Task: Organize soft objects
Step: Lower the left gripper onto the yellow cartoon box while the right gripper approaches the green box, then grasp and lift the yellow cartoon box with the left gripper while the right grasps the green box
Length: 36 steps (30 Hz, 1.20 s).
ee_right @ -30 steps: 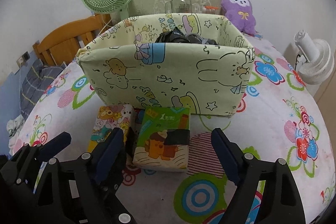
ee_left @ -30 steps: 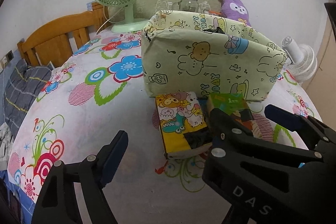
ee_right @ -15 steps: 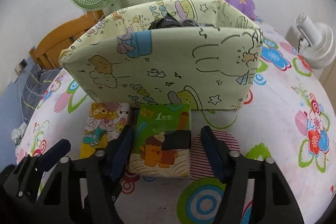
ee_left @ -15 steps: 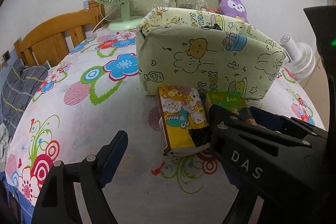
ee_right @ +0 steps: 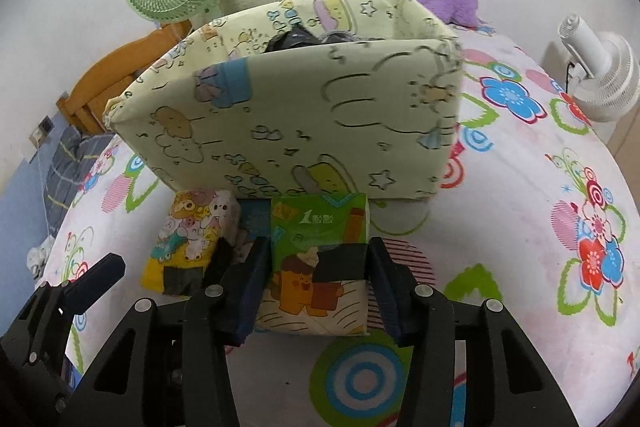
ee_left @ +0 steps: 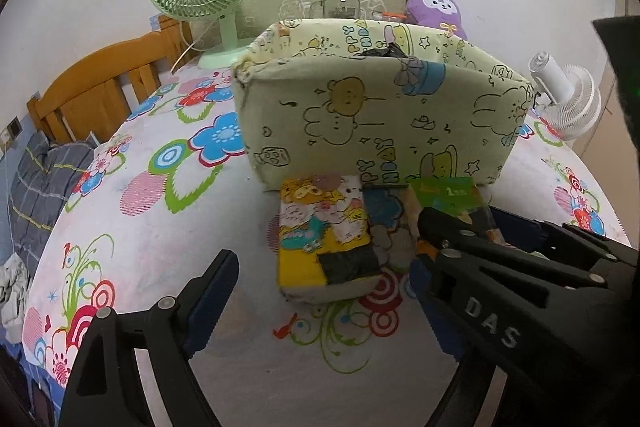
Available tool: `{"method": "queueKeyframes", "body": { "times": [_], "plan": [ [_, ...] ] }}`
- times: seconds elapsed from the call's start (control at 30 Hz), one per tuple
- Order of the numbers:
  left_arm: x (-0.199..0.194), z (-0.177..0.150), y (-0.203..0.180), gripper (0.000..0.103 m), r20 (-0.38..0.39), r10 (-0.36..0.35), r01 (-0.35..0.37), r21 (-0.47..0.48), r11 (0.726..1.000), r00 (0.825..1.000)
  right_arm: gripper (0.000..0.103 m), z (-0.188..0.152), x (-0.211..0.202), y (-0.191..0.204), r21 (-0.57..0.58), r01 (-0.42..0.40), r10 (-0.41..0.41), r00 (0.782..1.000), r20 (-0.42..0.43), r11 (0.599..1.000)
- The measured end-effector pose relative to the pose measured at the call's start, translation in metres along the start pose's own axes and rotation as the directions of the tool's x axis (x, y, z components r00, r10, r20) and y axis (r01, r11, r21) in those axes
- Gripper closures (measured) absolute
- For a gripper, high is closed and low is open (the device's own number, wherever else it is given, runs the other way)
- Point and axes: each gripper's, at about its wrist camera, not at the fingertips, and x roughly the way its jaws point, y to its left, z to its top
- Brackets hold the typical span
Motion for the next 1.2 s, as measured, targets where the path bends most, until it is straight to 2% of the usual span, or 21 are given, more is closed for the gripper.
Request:
{"method": "queueKeyframes", "body": {
  "times": [0.2,0.3,0.37,0.43,0.5,0.53,0.57,0.9,1.2],
  "plan": [
    [0.010,0.004,-0.005,0.014,-0.007,0.006,-0.006,0.008,1.000,1.000,0.051,-0.001,-0.004,-0.013,0.025,0.010,-0.010,1.000,0.003,1.000],
    [0.015,0.006,-0.008,0.018,-0.010,0.010,-0.010,0.014,1.000,1.000,0.051,-0.002,-0.005,-0.017,0.032,0.013,-0.013,1.000,0.001,0.999],
    [0.018,0.006,-0.009,0.022,-0.012,0.016,-0.015,0.015,1.000,1.000,0.051,-0.001,-0.005,-0.018,0.033,0.012,-0.012,1.000,0.001,0.999],
    [0.022,0.007,-0.008,0.035,-0.023,0.022,-0.022,0.012,1.000,0.999,0.050,-0.001,-0.004,-0.019,0.031,0.012,-0.012,1.000,-0.001,0.999],
    [0.025,0.007,-0.005,0.041,-0.036,0.009,-0.009,-0.002,1.000,0.999,0.050,-0.001,-0.004,-0.018,0.028,0.014,-0.014,1.000,0.001,1.000],
    [0.025,0.006,-0.005,0.048,-0.037,0.004,-0.004,-0.009,1.000,0.999,0.050,-0.001,-0.004,-0.017,0.027,0.016,-0.016,1.000,0.002,1.000],
    [0.024,0.006,-0.004,0.051,-0.038,0.003,-0.004,-0.012,1.000,0.999,0.050,-0.001,-0.004,-0.016,0.026,0.017,-0.017,1.000,0.002,1.000],
    [0.015,-0.002,0.001,0.052,-0.041,-0.013,0.012,-0.017,1.000,0.999,0.045,-0.002,0.004,-0.003,-0.013,0.051,-0.051,0.999,0.004,0.999],
    [0.006,-0.003,0.003,0.052,-0.029,-0.018,0.018,-0.021,1.000,0.999,0.050,-0.004,-0.002,0.006,-0.037,0.051,-0.051,0.999,0.003,0.998]
  ]
}}
